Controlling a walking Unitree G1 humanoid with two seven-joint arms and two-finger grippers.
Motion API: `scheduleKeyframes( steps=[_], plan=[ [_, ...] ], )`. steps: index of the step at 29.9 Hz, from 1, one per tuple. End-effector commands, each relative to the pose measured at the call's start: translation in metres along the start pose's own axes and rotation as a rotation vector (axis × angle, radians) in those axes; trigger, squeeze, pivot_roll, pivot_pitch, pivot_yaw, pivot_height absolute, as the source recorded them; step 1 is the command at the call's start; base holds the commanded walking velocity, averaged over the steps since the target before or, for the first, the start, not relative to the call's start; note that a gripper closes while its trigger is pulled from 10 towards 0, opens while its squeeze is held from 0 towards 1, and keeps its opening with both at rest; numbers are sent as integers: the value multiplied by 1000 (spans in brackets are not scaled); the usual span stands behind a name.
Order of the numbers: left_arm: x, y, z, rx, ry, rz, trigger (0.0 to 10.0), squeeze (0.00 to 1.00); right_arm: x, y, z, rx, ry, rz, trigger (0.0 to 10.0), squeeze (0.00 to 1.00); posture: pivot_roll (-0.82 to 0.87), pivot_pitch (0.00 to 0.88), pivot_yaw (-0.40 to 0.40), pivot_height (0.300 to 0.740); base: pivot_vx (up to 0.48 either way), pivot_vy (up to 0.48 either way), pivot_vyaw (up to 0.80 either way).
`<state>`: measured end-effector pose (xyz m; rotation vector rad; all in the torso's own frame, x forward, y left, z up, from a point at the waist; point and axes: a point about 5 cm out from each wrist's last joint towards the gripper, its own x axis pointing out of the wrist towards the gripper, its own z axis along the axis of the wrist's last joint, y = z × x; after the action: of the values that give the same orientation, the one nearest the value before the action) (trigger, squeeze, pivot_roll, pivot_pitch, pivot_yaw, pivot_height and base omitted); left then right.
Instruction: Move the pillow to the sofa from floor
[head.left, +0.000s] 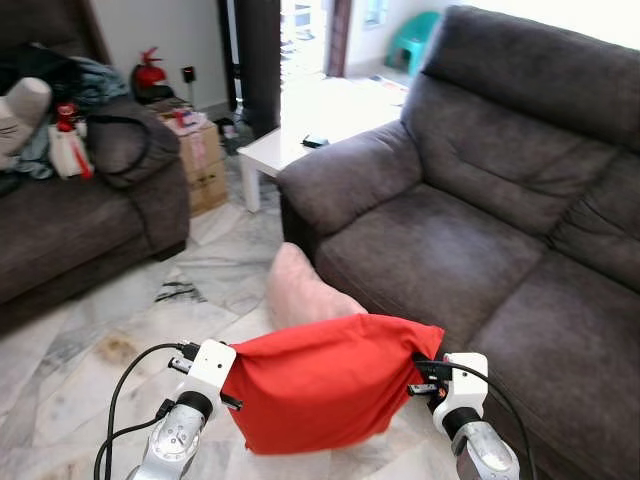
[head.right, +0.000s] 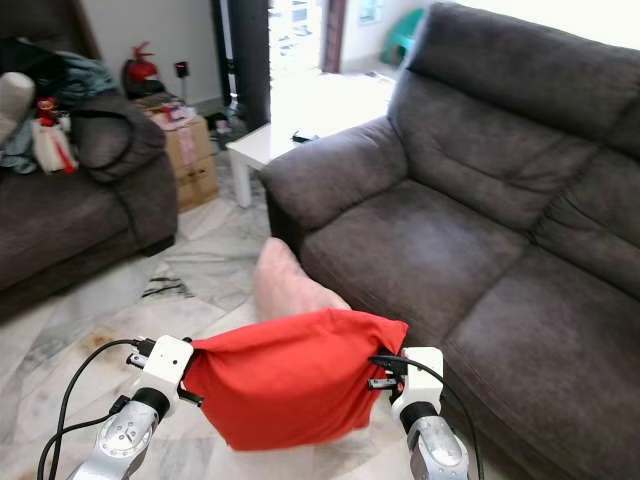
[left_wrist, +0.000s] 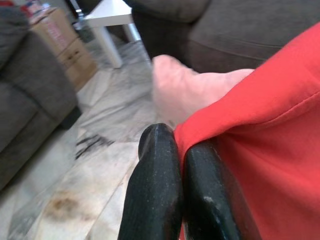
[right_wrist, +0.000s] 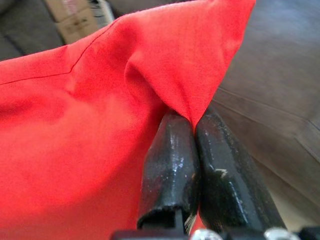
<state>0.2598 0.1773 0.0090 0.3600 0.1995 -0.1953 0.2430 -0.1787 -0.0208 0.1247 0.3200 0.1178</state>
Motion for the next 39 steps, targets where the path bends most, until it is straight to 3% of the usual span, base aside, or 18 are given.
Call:
scheduleKeyframes(
  steps=[1, 17, 39],
  plan=[
    [9, 5, 18, 1, -78, 14, 10000, 0, 7, -4, 16, -19, -74, -15, 10000, 0, 37, 0, -46, 740, 0, 0, -800],
    [19, 8, 28, 39, -88, 38, 10000, 0, 18, 1, 31, -16, -118, -16, 10000, 0, 43, 0, -43, 740, 0, 0, -800],
    [20, 9, 29, 82, -88, 35, 10000, 0, 18, 4, 29, -25, -107, -9, 10000, 0, 35, 0, -33, 740, 0, -268, -800]
  ],
)
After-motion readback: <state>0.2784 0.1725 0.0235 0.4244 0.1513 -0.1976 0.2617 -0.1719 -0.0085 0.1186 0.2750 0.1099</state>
